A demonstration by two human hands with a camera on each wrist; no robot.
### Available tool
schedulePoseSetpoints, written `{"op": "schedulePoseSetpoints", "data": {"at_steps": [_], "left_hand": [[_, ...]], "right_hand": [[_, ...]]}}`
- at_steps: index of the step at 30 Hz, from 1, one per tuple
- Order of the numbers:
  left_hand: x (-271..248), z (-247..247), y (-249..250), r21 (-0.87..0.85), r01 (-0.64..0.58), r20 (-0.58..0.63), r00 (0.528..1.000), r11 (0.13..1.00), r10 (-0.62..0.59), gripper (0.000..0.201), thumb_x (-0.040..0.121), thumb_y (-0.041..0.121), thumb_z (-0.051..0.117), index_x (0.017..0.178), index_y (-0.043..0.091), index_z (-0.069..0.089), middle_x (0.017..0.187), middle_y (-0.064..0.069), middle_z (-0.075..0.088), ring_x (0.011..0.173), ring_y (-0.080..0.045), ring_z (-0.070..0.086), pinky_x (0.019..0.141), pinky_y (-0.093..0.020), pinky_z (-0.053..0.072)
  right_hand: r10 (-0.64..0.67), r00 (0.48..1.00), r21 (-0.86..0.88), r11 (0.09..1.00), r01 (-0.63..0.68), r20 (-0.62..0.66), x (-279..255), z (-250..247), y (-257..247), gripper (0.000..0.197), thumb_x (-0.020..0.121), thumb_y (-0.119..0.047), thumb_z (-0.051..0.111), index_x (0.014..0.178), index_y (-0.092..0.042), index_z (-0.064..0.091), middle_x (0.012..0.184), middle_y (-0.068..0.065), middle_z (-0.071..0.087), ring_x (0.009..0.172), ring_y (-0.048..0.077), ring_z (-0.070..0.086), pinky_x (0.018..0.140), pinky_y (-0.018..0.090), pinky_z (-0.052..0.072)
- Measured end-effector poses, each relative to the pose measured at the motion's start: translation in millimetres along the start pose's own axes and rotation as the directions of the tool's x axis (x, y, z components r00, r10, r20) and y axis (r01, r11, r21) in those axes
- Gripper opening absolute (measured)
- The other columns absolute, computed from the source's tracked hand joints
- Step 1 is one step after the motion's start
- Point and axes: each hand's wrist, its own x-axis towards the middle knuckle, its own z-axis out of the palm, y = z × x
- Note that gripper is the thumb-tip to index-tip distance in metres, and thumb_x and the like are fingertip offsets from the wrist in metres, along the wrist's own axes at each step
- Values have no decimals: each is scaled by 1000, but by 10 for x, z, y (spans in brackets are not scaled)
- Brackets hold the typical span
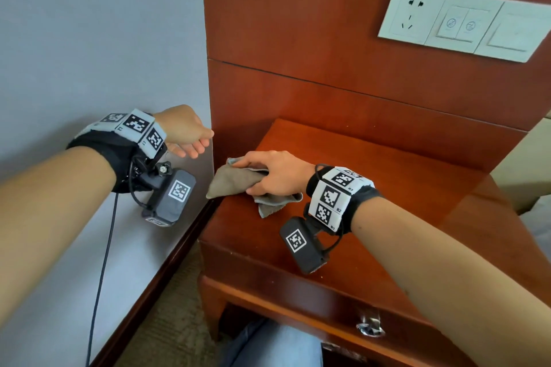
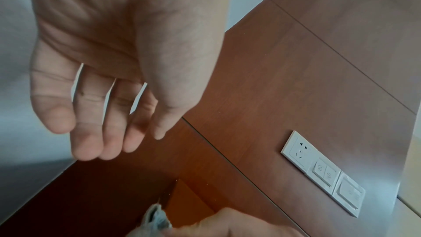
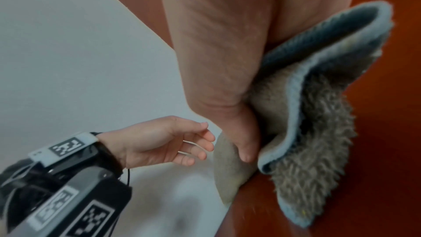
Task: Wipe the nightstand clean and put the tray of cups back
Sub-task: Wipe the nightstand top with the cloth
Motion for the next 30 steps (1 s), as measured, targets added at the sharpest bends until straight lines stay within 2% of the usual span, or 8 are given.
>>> {"op": "schedulePoseSetpoints", "data": {"at_steps": [9,12,14,16,23,26,28,30], "left_hand": [[-609,231,-133,1,30,-37,999,1000,-30,31,98,26,52,98,-1,67,93,-13,70,74,-22,65,66,-27,50],[-751,295,-97,14,32,-41,999,999,-31,31,98,26,51,98,0,67,92,-11,70,74,-21,66,63,-27,50],[-813,322,-40,7,30,-42,999,1000,-29,31,98,27,52,98,0,68,91,-11,70,73,-21,66,62,-27,50],[-857,365,65,-3,17,-43,999,1000,-17,31,98,27,52,97,1,68,93,-11,71,73,-20,66,62,-27,50],[-889,736,618,14,-80,20,997,997,80,31,98,31,50,87,8,67,84,-4,70,72,-15,66,68,-27,53],[-871,895,813,42,-128,58,990,991,125,31,98,31,48,86,9,67,85,-3,70,75,-16,67,72,-29,54],[-846,946,907,45,-154,74,986,987,150,31,97,30,49,89,7,68,88,-5,71,82,-19,70,78,-32,55],[-825,960,967,43,-177,81,982,983,173,31,97,30,50,92,6,69,90,-7,72,87,-22,71,84,-36,57]], "right_hand": [[-180,979,56,983,175,96,-558,355,-289,53,82,-20,73,129,-38,58,134,-12,58,121,7,51,93,14,30],[-190,976,117,977,177,110,-820,348,-221,51,77,-10,74,121,-34,66,130,-13,61,120,5,53,101,17,37],[-176,976,160,975,154,132,-1020,299,-73,52,70,-3,72,114,-31,71,123,-12,66,116,6,59,106,27,42],[-147,976,176,977,119,158,-1269,193,144,52,67,3,70,109,-27,75,120,-10,69,115,7,61,105,33,44],[103,971,195,970,-147,216,-2309,-261,1008,59,67,21,53,100,-21,79,120,-12,69,116,-2,60,103,32,48],[214,970,136,964,-230,118,-2609,-450,1267,62,67,17,55,94,-33,79,111,-10,73,109,11,65,97,35,51],[264,963,239,939,-245,-50,-2682,-548,1294,58,71,19,58,94,-31,77,103,-7,75,99,13,67,85,26,54],[300,922,390,901,-189,-246,-2601,-586,1218,50,75,17,64,97,-26,74,98,-5,74,89,8,67,74,15,52]]}}
